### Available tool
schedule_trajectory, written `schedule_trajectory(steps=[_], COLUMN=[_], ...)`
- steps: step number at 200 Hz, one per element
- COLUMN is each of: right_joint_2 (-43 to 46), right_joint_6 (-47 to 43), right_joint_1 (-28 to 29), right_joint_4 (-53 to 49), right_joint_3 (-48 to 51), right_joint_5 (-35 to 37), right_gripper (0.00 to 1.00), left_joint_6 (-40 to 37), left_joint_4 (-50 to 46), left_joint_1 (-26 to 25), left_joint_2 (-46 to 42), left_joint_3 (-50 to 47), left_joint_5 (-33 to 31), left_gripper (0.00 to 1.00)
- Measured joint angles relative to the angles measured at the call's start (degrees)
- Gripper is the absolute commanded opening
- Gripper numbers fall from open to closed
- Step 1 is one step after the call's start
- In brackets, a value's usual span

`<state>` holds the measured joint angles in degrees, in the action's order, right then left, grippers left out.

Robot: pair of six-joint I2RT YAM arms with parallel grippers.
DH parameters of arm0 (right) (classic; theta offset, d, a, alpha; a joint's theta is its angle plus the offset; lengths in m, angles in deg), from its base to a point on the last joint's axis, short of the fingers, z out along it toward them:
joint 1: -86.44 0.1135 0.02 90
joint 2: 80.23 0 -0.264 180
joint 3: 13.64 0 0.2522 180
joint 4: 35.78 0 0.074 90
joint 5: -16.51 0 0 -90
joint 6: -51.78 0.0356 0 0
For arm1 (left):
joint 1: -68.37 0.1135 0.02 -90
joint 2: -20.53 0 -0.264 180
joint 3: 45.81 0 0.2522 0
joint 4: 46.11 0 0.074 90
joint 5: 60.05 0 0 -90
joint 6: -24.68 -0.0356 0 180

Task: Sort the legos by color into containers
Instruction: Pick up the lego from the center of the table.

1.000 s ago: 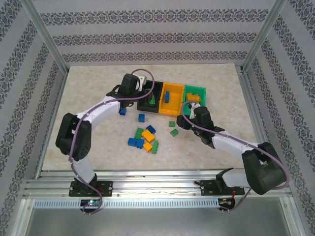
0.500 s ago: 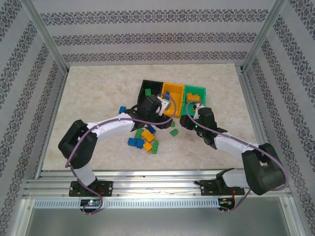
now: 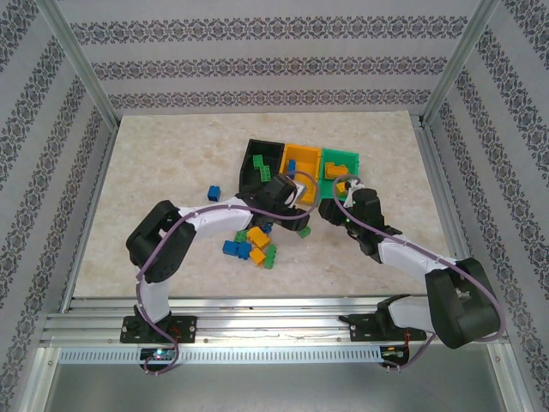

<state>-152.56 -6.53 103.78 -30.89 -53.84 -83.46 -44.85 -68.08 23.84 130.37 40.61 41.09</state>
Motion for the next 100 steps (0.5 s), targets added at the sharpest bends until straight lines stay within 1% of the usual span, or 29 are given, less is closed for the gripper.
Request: schedule_trajectory(steps=[54, 81, 100], right_joint_2=[0.00, 0.00, 0.00], right_joint_6=[0.39, 1.14, 1.22], right_joint_1=[-0.76, -1.11, -1.14], right_joint_4=[0.52, 0.74, 1.01], right_joint_3=[0.66, 0.70, 0.70], right_joint_5=[-0.31, -0.70, -0.72], right_gripper=[0.46, 0.46, 0.46], left_joint_6=[1.25, 1.22, 1.22], left_joint_4=[-8.52, -12.04, -13.62], left_joint_1=[-2.47, -2.62, -2.62], left_joint_2=[6.93, 7.13, 7.39], left_joint_3=[10.49, 12.24, 12.92], left_joint_5=[-6.51, -9.55, -10.27], left_gripper=[0.59, 0.59, 0.59])
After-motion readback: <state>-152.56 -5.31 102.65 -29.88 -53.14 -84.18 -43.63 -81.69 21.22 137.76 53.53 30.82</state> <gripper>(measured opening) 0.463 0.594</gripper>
